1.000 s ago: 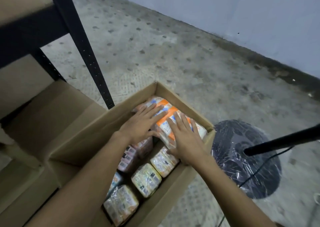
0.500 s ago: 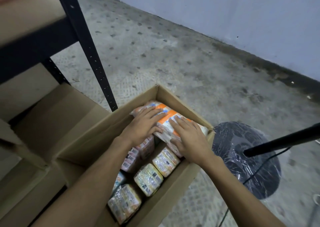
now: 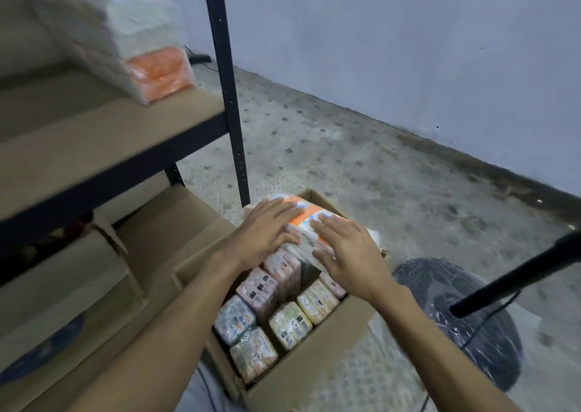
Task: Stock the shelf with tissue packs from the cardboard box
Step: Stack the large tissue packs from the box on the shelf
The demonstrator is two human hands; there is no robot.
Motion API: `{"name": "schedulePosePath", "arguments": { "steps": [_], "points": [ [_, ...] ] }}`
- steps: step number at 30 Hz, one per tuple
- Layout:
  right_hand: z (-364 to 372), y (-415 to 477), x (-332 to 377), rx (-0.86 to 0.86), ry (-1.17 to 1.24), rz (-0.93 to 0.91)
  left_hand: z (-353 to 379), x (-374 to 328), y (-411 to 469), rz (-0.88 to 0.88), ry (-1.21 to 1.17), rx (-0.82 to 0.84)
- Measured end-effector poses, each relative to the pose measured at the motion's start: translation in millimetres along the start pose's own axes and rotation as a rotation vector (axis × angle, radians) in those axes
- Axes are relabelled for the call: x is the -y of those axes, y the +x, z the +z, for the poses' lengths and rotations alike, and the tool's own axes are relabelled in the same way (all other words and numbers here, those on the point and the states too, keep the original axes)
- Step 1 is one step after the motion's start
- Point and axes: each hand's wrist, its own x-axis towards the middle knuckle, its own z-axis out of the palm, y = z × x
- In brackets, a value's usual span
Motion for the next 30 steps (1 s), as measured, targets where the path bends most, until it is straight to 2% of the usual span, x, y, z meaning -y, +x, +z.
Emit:
{"name": "schedulePosePath", "arguments": {
  "steps": [8,20,24,30],
  "points": [
    [-66.3,-0.4,63.7,-0.204,-0.032,-0.104,-96.2,-28.6,-37.3,0.037,0.171,-0.169],
    [-122.2,44.7,161.0,-0.347,-0.046,-0.252,-229.0,-31.9,-101.0,-0.010,0.361,-0.299],
    [-119.6,69.9,192.1,-0.339,-0.041,-0.291,-253.3,-8.8,-121.0,-0.054,0.400,-0.303],
    [-101.5,111.1,230.6,-0.233,-0.013,-0.323,-266.4,32.4,-141.0,-0.130,0.344,-0.317]
  ]
}}
